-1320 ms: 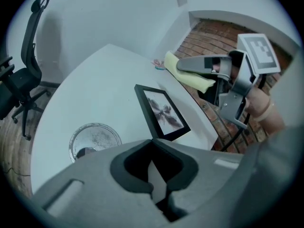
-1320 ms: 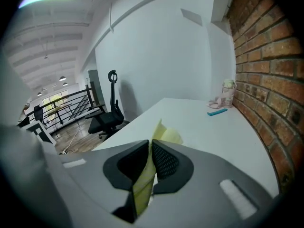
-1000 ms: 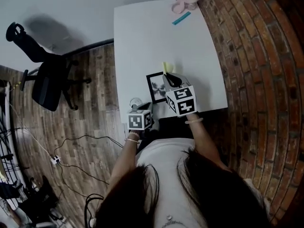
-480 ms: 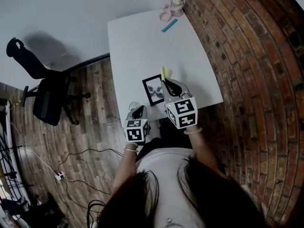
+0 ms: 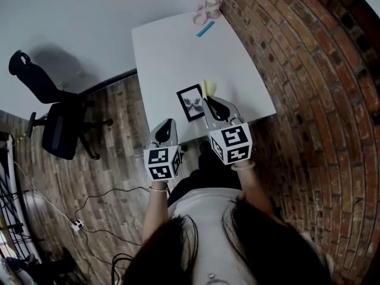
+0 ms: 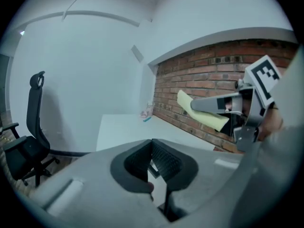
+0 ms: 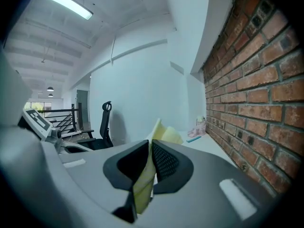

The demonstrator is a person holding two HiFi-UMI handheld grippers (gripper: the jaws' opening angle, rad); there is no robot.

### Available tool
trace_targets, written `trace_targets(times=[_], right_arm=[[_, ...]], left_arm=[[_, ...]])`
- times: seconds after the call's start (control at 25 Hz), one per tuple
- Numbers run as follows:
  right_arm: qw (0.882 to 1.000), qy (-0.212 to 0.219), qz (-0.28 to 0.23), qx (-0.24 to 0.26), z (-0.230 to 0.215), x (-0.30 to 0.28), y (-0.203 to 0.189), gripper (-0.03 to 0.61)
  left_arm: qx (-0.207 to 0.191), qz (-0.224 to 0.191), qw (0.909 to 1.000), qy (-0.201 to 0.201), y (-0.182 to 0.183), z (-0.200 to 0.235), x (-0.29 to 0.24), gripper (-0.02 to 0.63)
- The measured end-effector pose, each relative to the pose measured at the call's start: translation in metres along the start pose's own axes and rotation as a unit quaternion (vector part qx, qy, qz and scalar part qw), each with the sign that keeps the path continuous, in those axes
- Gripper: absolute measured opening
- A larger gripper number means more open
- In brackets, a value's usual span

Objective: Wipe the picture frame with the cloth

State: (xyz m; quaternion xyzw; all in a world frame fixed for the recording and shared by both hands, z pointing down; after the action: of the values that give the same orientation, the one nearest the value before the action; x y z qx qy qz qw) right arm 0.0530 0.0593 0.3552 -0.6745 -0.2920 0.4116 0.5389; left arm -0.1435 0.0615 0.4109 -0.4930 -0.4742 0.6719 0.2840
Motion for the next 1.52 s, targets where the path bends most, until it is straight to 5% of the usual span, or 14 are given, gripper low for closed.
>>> trace_targets(times=[0.44,0.88,1.52], right_arm=[[0.996,0.005,-0.074,0.054,0.04,0.051,0.046,0.028],[0.986,0.028,-0.127,0.1,0.032,0.081,0.08,0.028],[0.981,0.051,-0.152,0.113,-0.017,0.168,0.093,0.028]], left_arm=[[-0.024,-0.117,0.9929,0.0,0.053,-0.01,0.06,0.005],[-0.033,-0.202,0.9784,0.028,0.105,-0.036,0.093,0.005],[-0.013,-0.246,0.9655,0.085,0.124,-0.117,0.136,0.005]])
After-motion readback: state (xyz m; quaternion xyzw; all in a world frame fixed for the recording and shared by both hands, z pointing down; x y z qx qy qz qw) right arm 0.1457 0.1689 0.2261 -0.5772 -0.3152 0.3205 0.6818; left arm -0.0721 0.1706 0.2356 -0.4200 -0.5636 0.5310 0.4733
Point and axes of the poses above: the fingertips, and each gripper's own axes: x backward along the fingers, z to its left, y out of its top, the point moved 10 cm from there along x, backward along the fingers, and after that the axes turned 10 degrees about y, right-handed, at the moved point
